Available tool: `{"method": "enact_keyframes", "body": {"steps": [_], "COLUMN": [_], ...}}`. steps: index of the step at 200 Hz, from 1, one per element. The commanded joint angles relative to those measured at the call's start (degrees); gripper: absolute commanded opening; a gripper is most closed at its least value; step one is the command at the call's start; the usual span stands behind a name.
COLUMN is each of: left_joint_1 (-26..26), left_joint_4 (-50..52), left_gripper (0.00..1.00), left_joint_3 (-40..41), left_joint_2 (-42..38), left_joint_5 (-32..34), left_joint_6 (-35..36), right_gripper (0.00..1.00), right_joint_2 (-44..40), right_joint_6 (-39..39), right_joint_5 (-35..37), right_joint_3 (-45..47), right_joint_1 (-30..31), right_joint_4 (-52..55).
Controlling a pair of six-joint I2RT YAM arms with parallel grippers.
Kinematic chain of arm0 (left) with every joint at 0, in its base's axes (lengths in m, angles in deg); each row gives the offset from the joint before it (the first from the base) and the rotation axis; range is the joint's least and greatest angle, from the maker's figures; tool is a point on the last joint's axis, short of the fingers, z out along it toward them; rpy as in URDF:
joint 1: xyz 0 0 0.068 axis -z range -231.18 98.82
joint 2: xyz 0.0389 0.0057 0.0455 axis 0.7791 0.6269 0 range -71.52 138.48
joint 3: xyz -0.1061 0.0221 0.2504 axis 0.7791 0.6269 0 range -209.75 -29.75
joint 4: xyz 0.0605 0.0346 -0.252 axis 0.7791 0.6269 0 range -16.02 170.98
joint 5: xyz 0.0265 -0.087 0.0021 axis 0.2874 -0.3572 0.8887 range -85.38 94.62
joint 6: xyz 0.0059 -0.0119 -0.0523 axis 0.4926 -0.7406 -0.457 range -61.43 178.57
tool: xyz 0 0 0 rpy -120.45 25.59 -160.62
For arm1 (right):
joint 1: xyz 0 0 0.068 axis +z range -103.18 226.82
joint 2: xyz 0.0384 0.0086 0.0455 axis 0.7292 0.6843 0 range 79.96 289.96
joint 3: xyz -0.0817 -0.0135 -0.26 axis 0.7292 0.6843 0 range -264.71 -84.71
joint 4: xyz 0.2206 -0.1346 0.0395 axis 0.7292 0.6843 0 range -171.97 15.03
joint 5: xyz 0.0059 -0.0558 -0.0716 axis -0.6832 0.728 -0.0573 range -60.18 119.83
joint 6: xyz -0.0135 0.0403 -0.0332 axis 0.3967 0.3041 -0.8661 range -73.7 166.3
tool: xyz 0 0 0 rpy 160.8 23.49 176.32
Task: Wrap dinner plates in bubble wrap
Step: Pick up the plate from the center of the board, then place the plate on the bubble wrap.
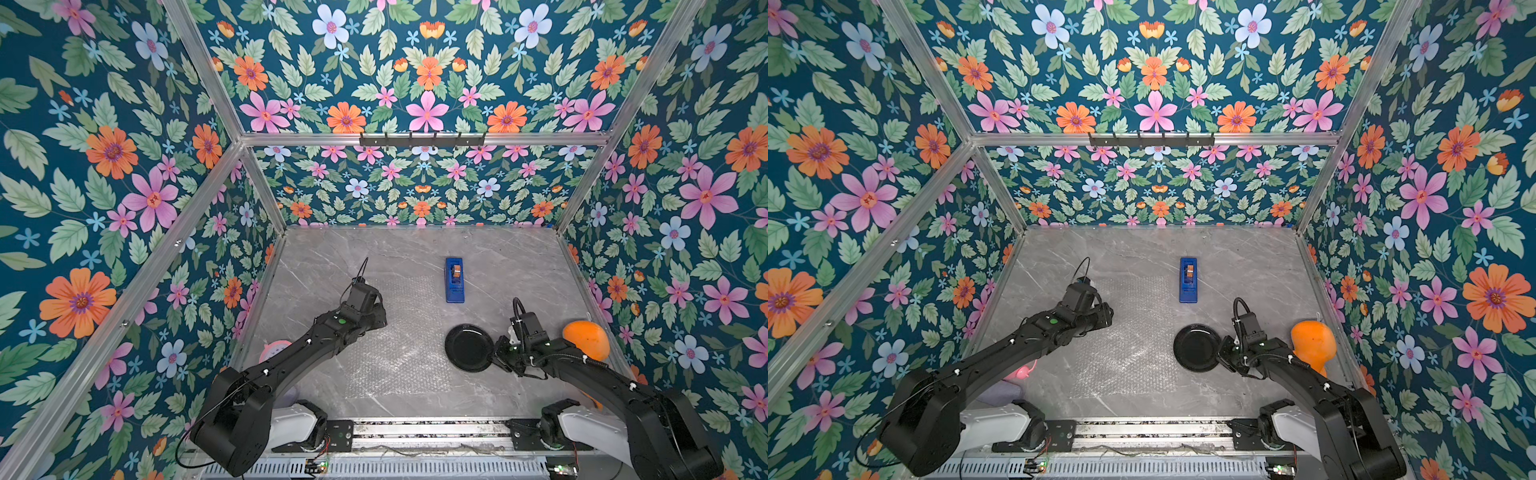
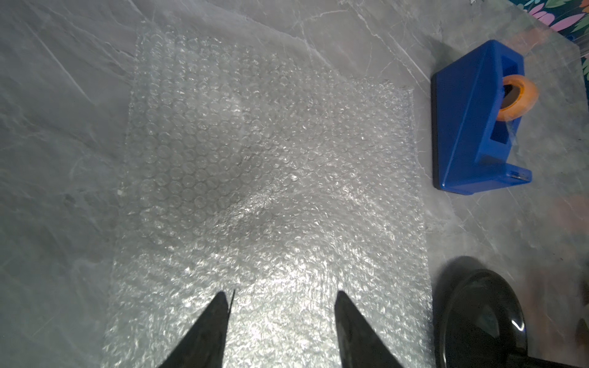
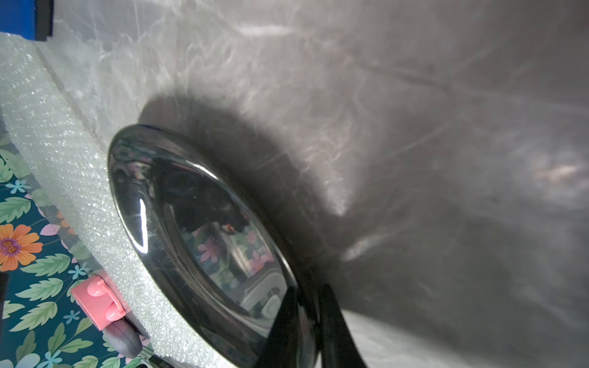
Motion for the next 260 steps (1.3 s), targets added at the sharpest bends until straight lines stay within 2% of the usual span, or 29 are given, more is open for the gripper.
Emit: {"method": "enact_keyframes", "body": {"steps": [1, 11, 62, 91, 128, 151, 189, 218, 260], "left_joint_1": [0.0, 0.0, -0.1, -0.1, -2.6, -4.8, -5.6, -5.7, -5.7], "left_joint_4": [0.7, 0.4, 1.3, 2.1, 5.4, 6.2, 7.9, 5.5, 2.2], "left_gripper": [0.54, 0.54, 0.54, 0.53, 0.51, 0.51, 0.49, 0.46, 0.43], "left_joint_3": [0.0, 0.2, -1.0, -2.4, -5.9, -7.3, -6.6, -3.0, -1.0], "left_joint_2": [-0.1, 0.0, -0.3, -0.7, -2.5, -4.0, -4.2, -3.9, -0.7], "left_joint_5": [0.3, 0.2, 0.9, 2.2, 4.9, 4.7, 3.9, 1.5, -0.6], "left_joint_6": [-0.4, -0.5, -1.3, -1.3, -0.5, 1.1, 1.3, 0.1, -0.6], "right_gripper": [0.05, 0.00, 0.00, 0.00, 0.00, 0.00, 0.00, 0.00, 0.00], "right_joint_2": [-1.8, -3.5, -14.4, -14.9, -0.6, 11.6, 27.0, 33.6, 38.7], "right_joint_6": [1.4, 1.0, -2.3, -2.0, -0.3, 0.3, 3.3, 3.6, 3.9], "right_joint_5": [1.4, 1.3, 2.5, 7.2, 13.1, 11.9, 7.2, 5.5, 3.7], "right_joint_3": [0.3, 0.4, -5.3, -12.6, -24.8, -33.4, -42.2, -44.7, -45.7], "right_joint_1": [0.0, 0.1, 1.2, 10.1, 26.1, 30.9, 31.4, 30.4, 28.1], "right_joint_4": [1.2, 1.8, 13.6, 18.5, 15.1, 10.6, 5.6, 4.4, 2.6]}}
